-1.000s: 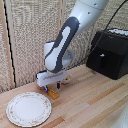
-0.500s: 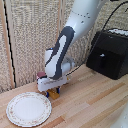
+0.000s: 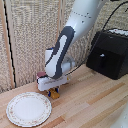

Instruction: Bring your hand's grasp to the bread. Hold the bread tenderly using the grip of your hand. Carefully pick up the bread and hover it over the white plate. Politely place it atop the plate.

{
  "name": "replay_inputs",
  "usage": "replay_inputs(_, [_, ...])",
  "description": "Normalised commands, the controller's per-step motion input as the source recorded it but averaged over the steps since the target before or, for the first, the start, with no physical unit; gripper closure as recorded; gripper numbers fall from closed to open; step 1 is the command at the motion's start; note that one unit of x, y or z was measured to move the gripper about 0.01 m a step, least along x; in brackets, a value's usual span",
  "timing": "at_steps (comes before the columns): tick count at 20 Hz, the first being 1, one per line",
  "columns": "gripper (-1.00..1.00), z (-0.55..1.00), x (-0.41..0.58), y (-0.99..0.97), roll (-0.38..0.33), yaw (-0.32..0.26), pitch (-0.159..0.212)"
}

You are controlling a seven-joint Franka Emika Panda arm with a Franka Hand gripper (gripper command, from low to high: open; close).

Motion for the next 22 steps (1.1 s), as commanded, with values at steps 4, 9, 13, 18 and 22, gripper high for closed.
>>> replay_inputs(4, [1.00, 1.00, -0.008, 0.24, 0.001, -0.009, -0.034])
replay_inputs(9, [1.00, 0.94, -0.036, 0.63, 0.000, 0.000, -0.004])
replay_inputs(13, [1.00, 0.59, 0.000, 0.82, 0.000, 0.007, 0.027])
replay_inputs(18, [1.00, 0.13, 0.000, 0.87, -0.023, 0.011, 0.076])
replay_inputs(22, [1.00, -0.28, 0.081, 0.78, -0.044, 0.025, 0.088])
